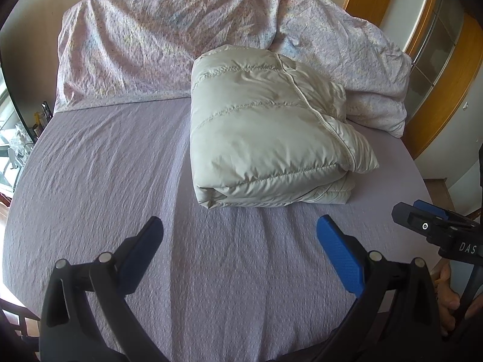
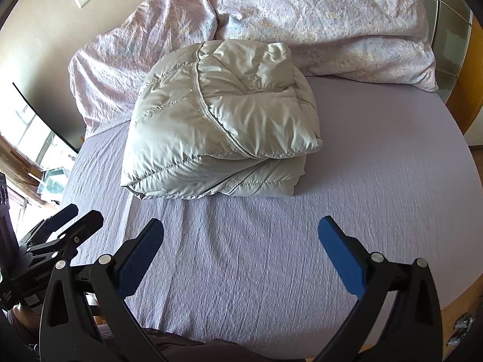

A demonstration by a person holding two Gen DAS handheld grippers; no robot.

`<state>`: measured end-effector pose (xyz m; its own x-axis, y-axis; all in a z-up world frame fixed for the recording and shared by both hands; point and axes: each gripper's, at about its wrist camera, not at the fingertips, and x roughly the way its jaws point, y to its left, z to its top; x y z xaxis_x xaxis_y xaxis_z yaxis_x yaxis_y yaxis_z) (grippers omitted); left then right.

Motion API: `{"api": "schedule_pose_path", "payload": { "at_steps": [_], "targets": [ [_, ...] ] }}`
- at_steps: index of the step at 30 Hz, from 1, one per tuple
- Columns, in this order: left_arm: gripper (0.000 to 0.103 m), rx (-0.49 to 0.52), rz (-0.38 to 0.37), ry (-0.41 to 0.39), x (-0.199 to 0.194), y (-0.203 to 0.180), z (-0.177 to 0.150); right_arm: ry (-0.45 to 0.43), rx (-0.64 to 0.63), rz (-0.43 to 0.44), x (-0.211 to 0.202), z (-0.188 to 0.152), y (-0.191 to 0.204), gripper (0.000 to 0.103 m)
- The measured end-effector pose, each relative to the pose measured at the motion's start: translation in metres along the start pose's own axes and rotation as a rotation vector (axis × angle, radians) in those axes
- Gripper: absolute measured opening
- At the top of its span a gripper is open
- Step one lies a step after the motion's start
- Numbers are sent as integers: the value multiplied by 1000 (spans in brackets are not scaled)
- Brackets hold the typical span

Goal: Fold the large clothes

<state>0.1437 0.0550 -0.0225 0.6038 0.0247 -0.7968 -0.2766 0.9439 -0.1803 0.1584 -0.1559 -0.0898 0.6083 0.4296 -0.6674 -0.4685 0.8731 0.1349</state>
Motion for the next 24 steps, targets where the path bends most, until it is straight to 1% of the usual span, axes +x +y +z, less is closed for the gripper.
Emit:
{"api": "schedule_pose_path", "payload": {
  "at_steps": [24],
  "targets": [
    [101, -4, -5, 15, 5, 0, 1, 1, 4, 5, 2, 0, 2, 102]
  ]
}}
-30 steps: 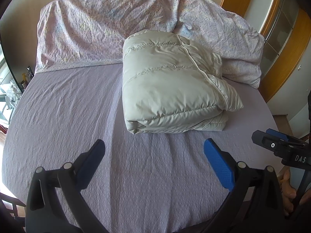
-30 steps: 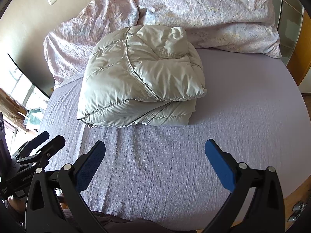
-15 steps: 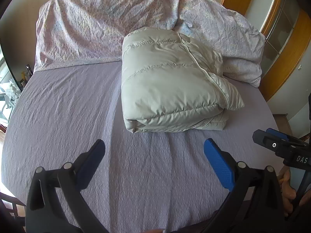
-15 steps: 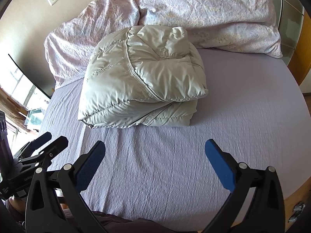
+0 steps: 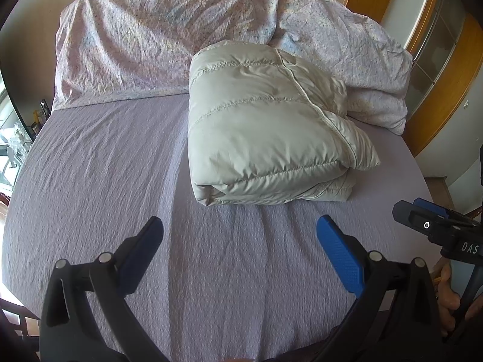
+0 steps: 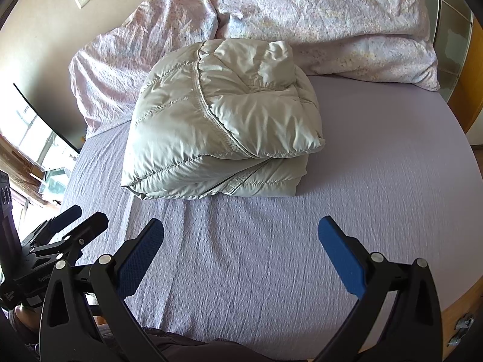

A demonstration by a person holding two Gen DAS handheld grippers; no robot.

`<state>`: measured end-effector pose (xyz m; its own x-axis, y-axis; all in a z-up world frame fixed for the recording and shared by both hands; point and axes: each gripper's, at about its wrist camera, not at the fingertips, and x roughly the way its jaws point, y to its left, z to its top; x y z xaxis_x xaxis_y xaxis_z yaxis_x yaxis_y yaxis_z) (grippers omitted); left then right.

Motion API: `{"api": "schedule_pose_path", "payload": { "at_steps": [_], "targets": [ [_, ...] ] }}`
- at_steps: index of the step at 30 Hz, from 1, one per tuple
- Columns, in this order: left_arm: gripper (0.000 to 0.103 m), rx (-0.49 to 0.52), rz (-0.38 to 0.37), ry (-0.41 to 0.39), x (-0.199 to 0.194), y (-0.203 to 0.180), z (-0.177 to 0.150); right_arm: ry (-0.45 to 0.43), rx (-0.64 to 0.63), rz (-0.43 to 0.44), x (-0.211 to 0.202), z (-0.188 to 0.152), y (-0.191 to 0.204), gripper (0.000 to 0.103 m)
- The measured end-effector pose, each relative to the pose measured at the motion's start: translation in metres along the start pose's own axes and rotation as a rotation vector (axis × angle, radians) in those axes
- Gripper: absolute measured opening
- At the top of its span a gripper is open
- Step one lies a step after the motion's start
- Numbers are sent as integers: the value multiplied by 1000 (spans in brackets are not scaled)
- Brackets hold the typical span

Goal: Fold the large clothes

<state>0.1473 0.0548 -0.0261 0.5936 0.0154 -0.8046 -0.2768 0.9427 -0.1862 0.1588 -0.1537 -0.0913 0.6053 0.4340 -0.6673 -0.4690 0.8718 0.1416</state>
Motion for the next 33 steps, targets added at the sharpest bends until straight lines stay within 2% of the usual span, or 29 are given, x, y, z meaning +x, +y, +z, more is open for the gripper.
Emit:
{"api": "schedule_pose_path", "payload": {
  "at_steps": [33],
  "targets": [
    [101, 3, -23, -4, -1, -2, 1, -9, 5, 8, -1, -2, 3, 102]
  ]
}}
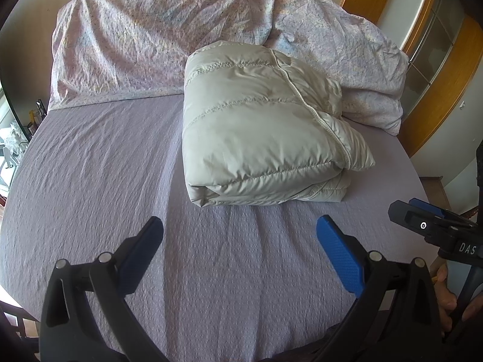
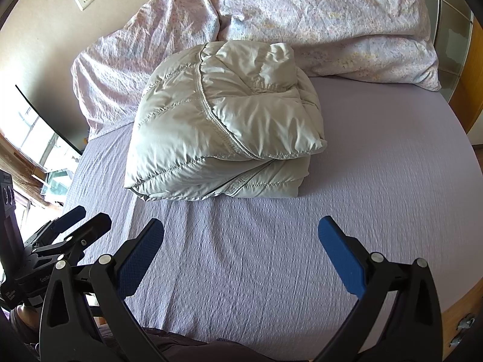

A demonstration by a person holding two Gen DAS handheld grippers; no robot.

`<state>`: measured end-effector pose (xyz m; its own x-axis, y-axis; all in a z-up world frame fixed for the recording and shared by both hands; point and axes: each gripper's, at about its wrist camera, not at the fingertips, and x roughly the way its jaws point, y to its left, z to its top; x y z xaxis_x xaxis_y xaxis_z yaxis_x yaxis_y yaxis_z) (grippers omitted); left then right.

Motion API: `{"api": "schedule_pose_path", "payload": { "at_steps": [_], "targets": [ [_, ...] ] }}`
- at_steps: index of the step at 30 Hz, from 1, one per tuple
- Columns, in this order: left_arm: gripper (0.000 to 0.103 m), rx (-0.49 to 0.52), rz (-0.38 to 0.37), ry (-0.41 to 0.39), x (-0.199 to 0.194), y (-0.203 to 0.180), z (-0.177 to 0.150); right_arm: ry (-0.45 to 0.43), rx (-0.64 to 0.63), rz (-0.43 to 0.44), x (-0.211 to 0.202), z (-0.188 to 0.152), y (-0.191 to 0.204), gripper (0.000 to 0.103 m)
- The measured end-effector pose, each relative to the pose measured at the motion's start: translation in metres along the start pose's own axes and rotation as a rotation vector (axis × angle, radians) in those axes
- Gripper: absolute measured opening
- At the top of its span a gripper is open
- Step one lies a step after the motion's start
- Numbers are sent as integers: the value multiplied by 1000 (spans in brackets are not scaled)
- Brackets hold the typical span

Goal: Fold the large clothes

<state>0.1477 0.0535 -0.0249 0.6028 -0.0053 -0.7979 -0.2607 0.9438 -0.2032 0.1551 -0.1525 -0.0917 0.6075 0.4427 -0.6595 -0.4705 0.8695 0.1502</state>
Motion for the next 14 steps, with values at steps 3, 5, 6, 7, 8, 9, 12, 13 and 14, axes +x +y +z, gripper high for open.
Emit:
{"api": "schedule_pose_path", "payload": {
  "at_steps": [3, 5, 6, 7, 8, 9, 12, 13, 14],
  "targets": [
    [101, 2, 0, -1, 0, -2, -1, 0, 1, 0, 0, 0, 0, 102],
    [101, 1, -1, -1, 0, -2, -1, -1, 2, 0, 0, 0, 0, 102],
    [101, 1, 0, -1, 0, -2, -1, -1, 2, -1, 0, 0, 0, 102],
    [101, 2, 0, -1, 0, -1, 0, -1, 2, -1, 0, 0, 0, 102],
    [101, 2, 0, -1, 0, -2, 0, -1, 2, -1, 0, 0, 1, 102],
    [101, 3, 0, -1, 0, -2, -1, -1, 3, -1, 0, 0, 1, 102],
    [101, 4, 0, -2, -1, -1, 0, -1, 4, -1, 0, 1, 1, 102],
    [101, 4, 0, -2, 0, -2, 0, -1, 3, -1, 0, 1, 1, 102],
    [101, 4, 0, -2, 0, -2, 0, -1, 3, -1, 0, 1, 0, 102]
  ]
}}
